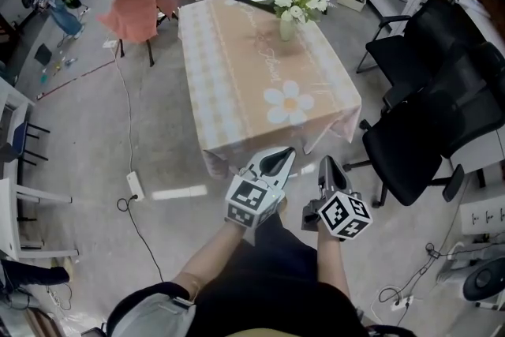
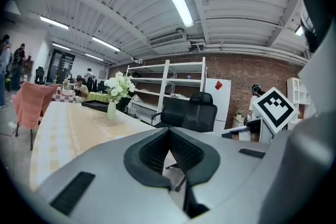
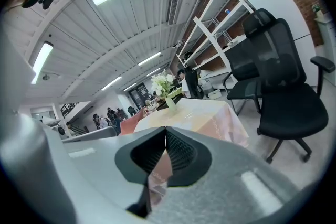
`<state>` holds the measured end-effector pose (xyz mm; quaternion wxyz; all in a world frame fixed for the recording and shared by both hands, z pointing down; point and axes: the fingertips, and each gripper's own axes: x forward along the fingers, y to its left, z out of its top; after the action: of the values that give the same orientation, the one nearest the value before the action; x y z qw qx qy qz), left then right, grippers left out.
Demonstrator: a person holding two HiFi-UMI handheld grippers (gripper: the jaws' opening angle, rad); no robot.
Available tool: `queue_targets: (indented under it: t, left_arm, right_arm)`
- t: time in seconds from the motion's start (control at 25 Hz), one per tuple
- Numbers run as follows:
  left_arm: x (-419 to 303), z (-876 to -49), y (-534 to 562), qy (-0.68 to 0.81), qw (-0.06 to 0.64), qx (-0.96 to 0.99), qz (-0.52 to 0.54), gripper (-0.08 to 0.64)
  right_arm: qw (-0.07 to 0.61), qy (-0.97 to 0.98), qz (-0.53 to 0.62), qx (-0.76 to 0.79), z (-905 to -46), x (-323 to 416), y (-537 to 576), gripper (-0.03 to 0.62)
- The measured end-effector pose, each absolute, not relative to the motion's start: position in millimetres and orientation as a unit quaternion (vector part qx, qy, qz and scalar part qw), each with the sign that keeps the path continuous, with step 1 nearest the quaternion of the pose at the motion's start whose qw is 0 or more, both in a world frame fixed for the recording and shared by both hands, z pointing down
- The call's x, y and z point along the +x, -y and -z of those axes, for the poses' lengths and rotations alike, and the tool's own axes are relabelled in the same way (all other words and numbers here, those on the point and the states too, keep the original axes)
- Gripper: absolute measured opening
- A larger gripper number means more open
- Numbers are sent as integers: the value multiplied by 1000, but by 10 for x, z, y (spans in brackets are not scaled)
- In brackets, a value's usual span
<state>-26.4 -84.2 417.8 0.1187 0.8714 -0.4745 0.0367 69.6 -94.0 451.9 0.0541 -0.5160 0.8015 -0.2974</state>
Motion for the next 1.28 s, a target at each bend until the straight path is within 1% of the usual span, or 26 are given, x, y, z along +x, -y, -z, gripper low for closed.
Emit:
queue_targets:
  t: [0.56,0.92,1.28]
  left_arm:
    - [-180,-4248,1806,481,134,866,-33,6]
    - [-96,-4363,2235,479,152,864,-41,6]
    - [-35,-4525,2596,470,157,867,-51,6]
  right_arm:
    - [43,-795,310,-520,-4626,858,1862,2]
    - [32,-790,316,-525,-4702,958,2245,2]
    - [36,-781,319,-535,-4829,1070,2635,2]
